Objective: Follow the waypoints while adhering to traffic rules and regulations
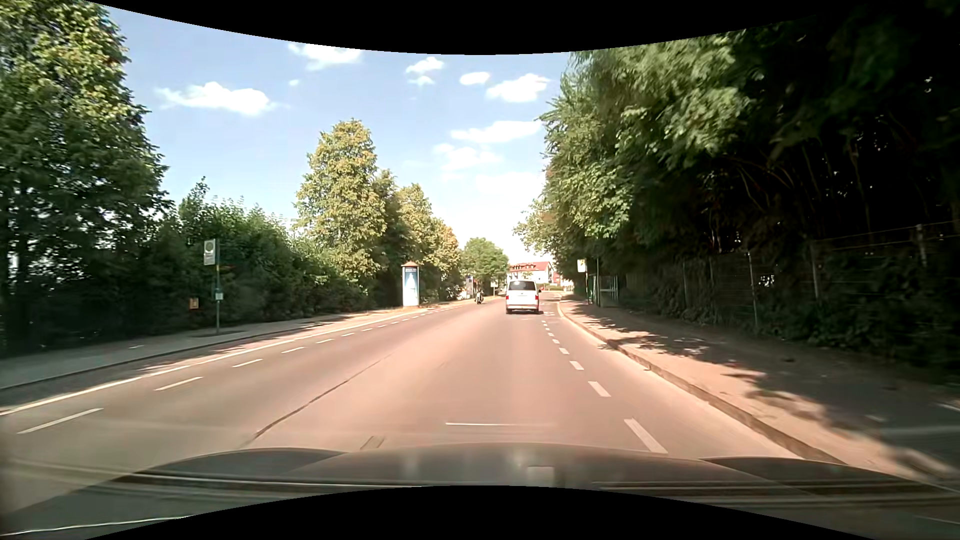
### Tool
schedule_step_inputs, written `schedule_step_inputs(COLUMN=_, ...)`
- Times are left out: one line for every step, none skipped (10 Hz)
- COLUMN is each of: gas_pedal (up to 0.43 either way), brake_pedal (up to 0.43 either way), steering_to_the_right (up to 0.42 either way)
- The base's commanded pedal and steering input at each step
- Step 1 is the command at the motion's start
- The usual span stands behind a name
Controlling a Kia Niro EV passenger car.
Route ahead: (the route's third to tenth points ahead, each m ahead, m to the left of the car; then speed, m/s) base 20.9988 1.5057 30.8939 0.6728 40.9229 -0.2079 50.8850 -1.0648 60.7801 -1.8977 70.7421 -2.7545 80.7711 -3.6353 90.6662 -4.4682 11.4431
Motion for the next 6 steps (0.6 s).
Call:
schedule_step_inputs(gas_pedal=0.087, brake_pedal=0.006, steering_to_the_right=0.008)
schedule_step_inputs(gas_pedal=0.087, brake_pedal=0.006, steering_to_the_right=0.007)
schedule_step_inputs(gas_pedal=0.087, brake_pedal=0.006, steering_to_the_right=0.006)
schedule_step_inputs(gas_pedal=0.087, brake_pedal=0.006, steering_to_the_right=0.006)
schedule_step_inputs(gas_pedal=0.087, brake_pedal=0.006, steering_to_the_right=0.006)
schedule_step_inputs(gas_pedal=0.087, brake_pedal=0.006, steering_to_the_right=0.009)
